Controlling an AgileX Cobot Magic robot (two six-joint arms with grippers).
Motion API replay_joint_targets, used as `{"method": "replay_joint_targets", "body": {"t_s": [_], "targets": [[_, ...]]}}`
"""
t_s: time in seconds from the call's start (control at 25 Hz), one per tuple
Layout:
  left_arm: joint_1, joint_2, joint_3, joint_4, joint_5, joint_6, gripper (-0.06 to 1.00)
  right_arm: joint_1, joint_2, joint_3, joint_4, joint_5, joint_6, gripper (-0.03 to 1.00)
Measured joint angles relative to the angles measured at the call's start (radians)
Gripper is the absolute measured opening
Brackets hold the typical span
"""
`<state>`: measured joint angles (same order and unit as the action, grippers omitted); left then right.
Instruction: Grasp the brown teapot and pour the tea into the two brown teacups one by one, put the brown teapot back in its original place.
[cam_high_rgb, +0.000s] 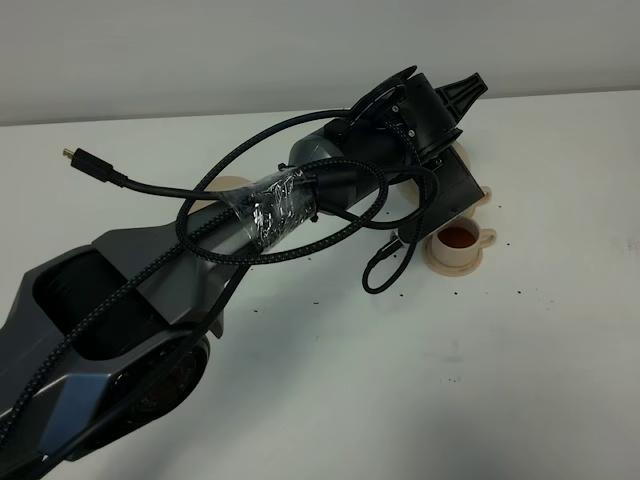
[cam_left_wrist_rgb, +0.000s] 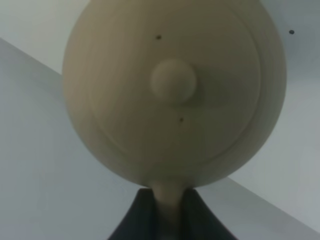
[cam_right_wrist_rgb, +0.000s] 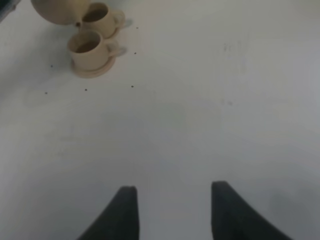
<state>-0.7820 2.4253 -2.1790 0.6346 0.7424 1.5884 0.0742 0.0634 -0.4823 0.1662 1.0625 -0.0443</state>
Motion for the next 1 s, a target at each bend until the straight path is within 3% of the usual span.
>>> {"method": "replay_joint_targets", "body": {"t_s": [1.0], "targets": [[0.0,0.0,0.0,0.0,0.0,0.044,0.12,0.0,0.0,0.0,0.0,0.0,0.0,0.35]]}}
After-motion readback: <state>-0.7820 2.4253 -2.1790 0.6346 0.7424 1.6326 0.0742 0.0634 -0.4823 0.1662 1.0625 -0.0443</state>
